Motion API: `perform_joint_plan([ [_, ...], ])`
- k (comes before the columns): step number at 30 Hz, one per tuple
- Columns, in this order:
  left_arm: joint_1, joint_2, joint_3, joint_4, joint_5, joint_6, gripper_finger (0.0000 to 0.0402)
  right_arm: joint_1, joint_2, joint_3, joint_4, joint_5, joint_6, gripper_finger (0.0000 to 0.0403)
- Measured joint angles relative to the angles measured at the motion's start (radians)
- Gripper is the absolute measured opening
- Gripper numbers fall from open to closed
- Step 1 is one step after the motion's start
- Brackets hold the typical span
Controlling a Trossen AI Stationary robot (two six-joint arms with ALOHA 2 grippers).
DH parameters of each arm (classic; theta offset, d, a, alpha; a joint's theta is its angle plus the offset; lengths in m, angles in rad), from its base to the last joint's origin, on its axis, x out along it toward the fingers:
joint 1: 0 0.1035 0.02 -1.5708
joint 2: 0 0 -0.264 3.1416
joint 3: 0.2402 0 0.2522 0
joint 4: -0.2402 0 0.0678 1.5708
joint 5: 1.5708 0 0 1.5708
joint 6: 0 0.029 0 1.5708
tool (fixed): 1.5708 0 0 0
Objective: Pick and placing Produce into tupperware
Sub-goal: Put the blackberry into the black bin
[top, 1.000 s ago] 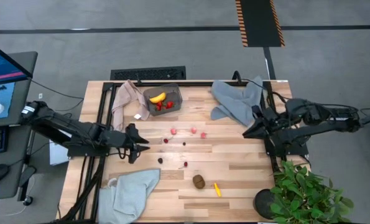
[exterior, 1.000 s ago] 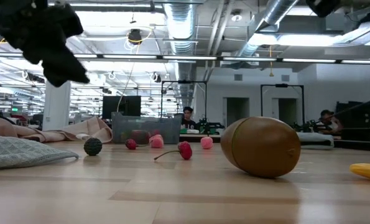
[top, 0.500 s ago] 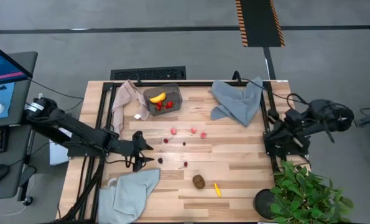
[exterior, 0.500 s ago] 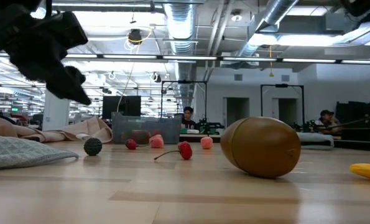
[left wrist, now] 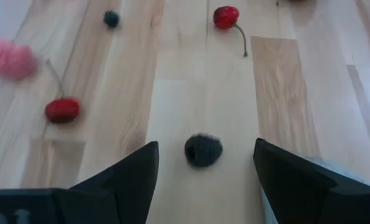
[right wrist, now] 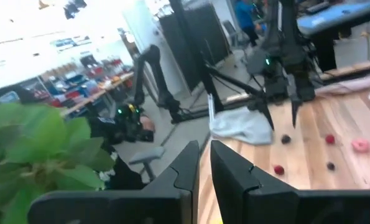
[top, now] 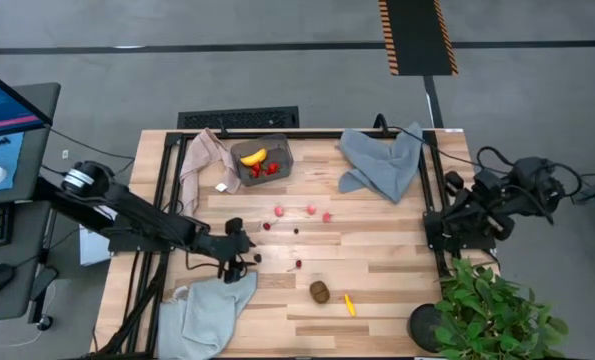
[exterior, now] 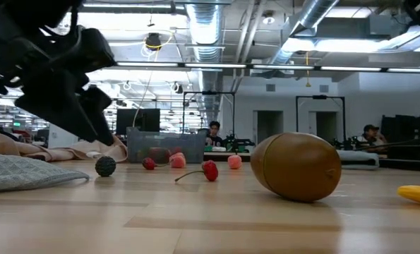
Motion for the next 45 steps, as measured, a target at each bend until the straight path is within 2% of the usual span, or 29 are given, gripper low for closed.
perform_joint_plan([
  [11,0.003,0.150,0.047,0.003,0.002,0.017,0.0251,0.000,-0.004,0.004,-0.023,0.002,-0.032,0.0064],
  [23,0.005,0.149,0.048,0.020,-0.015,0.012,0.0249,0.000,-0.004,-0.002,-0.021,0.001,-0.036,0.0064],
  [34,0.011,0.149,0.048,0.023,0.000,-0.007,0.0195,0.000,-0.004,-0.016,-0.020,0.002,-0.036,0.0064],
  [45,0.011,0.149,0.048,0.027,0.003,-0.005,0.0190,0.000,-0.004,-0.016,-0.020,0.002,-0.034,0.0064],
])
